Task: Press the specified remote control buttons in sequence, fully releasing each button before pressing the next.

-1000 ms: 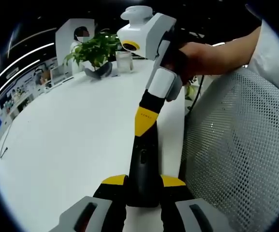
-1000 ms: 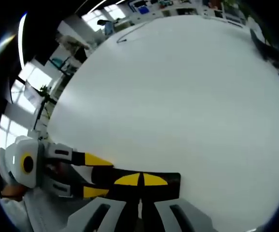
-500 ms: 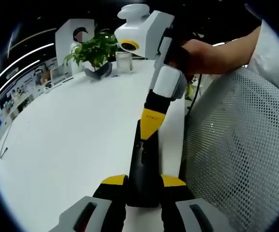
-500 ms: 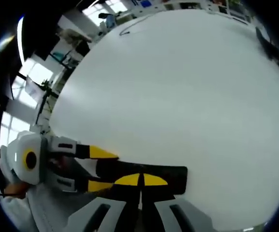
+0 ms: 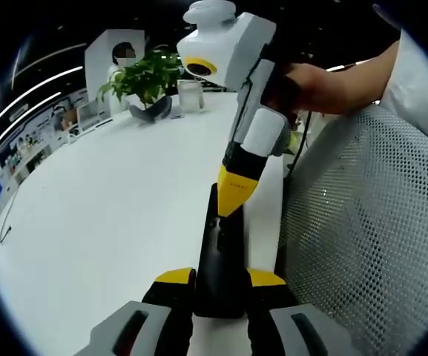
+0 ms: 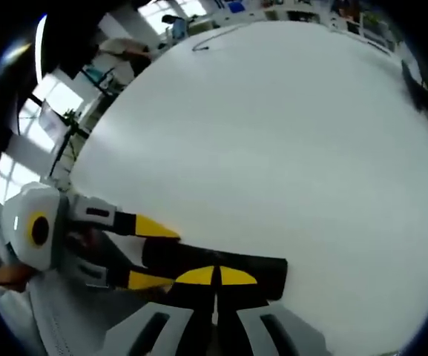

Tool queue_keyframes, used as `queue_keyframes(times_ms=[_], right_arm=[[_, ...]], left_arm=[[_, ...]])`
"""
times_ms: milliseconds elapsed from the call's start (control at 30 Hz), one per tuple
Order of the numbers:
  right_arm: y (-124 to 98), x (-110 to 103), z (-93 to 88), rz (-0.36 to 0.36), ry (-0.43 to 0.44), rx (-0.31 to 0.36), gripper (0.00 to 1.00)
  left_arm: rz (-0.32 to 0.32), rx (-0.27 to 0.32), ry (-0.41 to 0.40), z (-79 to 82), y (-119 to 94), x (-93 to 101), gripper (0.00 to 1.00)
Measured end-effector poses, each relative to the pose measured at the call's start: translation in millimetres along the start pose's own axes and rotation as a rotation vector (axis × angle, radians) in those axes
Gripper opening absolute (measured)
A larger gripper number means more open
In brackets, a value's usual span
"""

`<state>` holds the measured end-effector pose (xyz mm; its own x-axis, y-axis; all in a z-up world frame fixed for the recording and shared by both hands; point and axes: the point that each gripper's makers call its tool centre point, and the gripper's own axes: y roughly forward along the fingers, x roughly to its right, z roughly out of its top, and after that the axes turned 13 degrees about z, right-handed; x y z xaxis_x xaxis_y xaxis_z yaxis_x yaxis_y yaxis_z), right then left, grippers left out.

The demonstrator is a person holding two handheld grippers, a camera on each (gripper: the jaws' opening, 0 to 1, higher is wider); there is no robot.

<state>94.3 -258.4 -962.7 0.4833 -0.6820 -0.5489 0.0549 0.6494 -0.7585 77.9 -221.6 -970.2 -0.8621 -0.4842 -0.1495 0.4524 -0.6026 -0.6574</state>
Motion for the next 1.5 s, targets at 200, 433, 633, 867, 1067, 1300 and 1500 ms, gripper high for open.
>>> queue_keyframes(times_ms=[200,433,633,867,1067,1300,1500], right_arm=[[-1,3,0.8,0.011,0.020,0.006,0.00],[-1,3,0.8,0.027,0.077,0.015,0.00],[-2,3,-4.5,0.018,0.094,-0.022,0.00],[-5,4,-10.5,0.006,0.142,-0.047,0.00],[-7,7,-12.7,-0.005,0.178,-0.047,0.00],[-9,10,-13.0,-0.026,0.184,-0.047,0.00],[-12,16,-12.4,-0.038,0.209,-0.033,0.00]], left_arm=[[0.008,-0.005,-0.009,-0.2,1,-1.3,0.27],[0.014,-0.008,-0.020,-0.3,1,-2.8,0.29],[0.001,-0.008,-0.007,-0.1,3,-2.0,0.26],[-0.002,-0.008,-0.002,-0.5,2,-2.0,0.25],[-0.005,-0.010,0.000,-1.8,1,-2.9,0.26],[-0.004,-0.012,-0.007,-1.9,1,-3.7,0.26],[-0.004,-0.008,-0.006,-1.7,1,-3.6,0.25]])
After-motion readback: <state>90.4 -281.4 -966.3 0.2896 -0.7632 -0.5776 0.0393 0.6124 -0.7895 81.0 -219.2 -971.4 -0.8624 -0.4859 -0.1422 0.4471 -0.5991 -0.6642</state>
